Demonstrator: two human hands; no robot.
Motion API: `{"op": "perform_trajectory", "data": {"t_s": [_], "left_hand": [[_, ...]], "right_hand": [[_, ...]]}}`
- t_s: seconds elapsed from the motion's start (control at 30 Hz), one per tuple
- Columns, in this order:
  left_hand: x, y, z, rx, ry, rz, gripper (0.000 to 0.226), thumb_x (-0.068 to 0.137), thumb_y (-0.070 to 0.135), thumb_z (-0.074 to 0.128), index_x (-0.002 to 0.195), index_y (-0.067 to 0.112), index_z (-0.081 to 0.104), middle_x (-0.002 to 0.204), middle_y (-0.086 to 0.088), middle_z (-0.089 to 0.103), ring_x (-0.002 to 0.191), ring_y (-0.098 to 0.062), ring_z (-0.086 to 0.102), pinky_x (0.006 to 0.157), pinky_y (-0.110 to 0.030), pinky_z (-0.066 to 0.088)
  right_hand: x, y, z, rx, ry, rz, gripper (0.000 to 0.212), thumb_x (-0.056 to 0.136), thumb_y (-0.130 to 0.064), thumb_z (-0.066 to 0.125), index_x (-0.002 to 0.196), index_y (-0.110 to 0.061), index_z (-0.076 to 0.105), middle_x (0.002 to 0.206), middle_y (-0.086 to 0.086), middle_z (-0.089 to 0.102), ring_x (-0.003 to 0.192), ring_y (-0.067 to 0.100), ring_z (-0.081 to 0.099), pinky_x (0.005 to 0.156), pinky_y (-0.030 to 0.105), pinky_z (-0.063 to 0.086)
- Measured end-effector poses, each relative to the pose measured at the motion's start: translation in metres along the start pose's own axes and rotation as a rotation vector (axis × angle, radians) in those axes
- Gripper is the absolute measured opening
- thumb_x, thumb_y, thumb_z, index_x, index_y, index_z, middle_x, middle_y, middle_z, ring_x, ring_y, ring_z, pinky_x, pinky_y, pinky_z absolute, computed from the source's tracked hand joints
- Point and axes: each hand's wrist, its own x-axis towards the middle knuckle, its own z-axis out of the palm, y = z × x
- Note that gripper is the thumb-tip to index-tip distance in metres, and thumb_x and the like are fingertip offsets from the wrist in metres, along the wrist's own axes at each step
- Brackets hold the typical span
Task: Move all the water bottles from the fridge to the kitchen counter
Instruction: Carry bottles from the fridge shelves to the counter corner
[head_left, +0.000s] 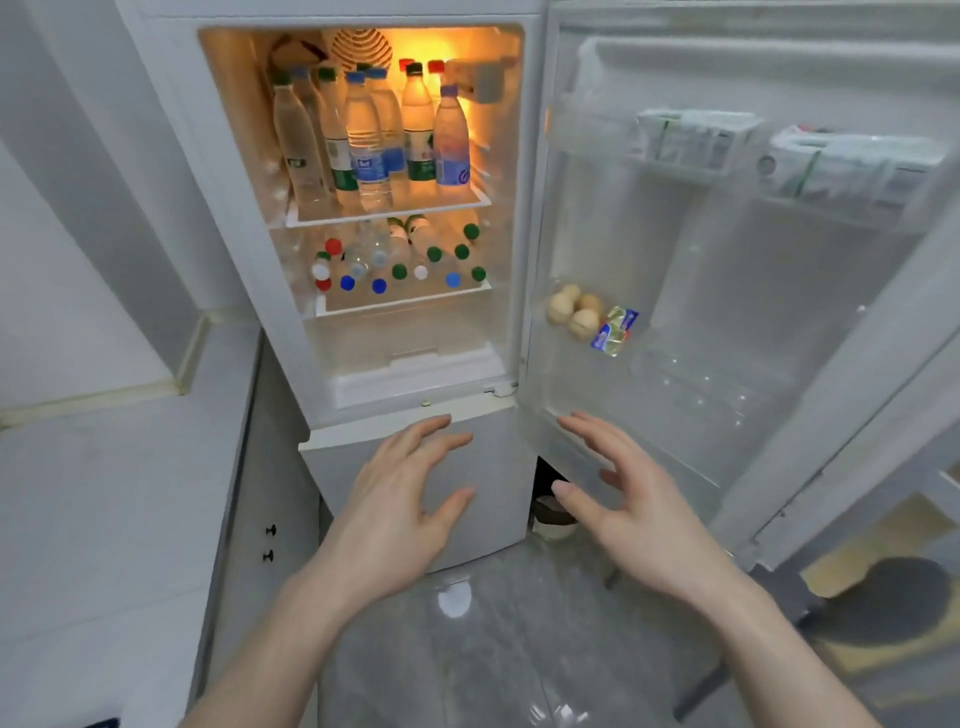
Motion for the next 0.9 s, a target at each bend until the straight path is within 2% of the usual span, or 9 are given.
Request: {"op": "perform_trajectory", "data": {"t_s": [0.13,0.27,0.4,0.6,0.73,0.9], "left_hand": [[0.054,0.013,0.003,0.007,0.048,0.028,0.048,0.095,0.04,0.065,0.141,0.04,0.052,0.155,0.024,0.035,0.143,-0.002,0.03,0.118,-0.03,0.029],[0.095,0.023,0.007,0.008,0.099,0.051,0.046,0.095,0.042,0.064,0.14,0.041,0.052,0.154,0.026,0.037,0.141,-0.001,0.031,0.115,-0.034,0.036],[0.123,0.025,0.01,0.017,0.101,0.066,0.045,0.095,0.043,0.063,0.139,0.042,0.053,0.153,0.028,0.037,0.141,0.001,0.032,0.114,-0.025,0.029],[0.155,-0.004,0.005,0.032,0.092,0.027,0.045,0.096,0.044,0.062,0.14,0.042,0.052,0.154,0.028,0.035,0.143,0.0,0.031,0.117,-0.028,0.03],[0.172,-0.046,-0.012,0.03,0.081,-0.011,0.045,0.096,0.044,0.063,0.14,0.044,0.052,0.153,0.031,0.034,0.141,0.001,0.034,0.113,-0.024,0.03],[0.197,-0.1,-0.042,0.037,0.097,-0.032,0.047,0.096,0.046,0.062,0.141,0.045,0.05,0.153,0.032,0.033,0.139,0.003,0.034,0.11,-0.022,0.029]], "right_hand": [[0.039,0.009,-0.028,0.021,0.028,-0.026,0.057,0.095,-0.031,0.071,0.145,-0.049,0.049,0.154,-0.031,0.039,0.139,-0.009,0.04,0.114,0.025,0.041],[0.074,0.019,-0.055,0.02,0.06,-0.076,0.058,0.094,-0.028,0.072,0.145,-0.046,0.05,0.153,-0.031,0.041,0.138,-0.01,0.04,0.108,0.02,0.041],[0.097,0.027,-0.064,0.031,0.073,-0.088,0.057,0.095,-0.027,0.073,0.143,-0.046,0.052,0.151,-0.032,0.042,0.138,-0.008,0.042,0.107,0.021,0.041],[0.135,0.029,-0.043,0.005,0.04,-0.107,0.057,0.094,-0.032,0.073,0.144,-0.047,0.05,0.152,-0.032,0.041,0.141,-0.007,0.038,0.108,0.022,0.042],[0.171,0.022,-0.015,-0.006,0.019,-0.117,0.059,0.094,-0.03,0.073,0.145,-0.047,0.049,0.152,-0.031,0.041,0.142,-0.008,0.037,0.108,0.021,0.042],[0.219,0.008,0.024,0.003,0.024,-0.107,0.058,0.093,-0.03,0.074,0.142,-0.051,0.05,0.15,-0.031,0.044,0.139,-0.008,0.041,0.11,0.027,0.044]]}}
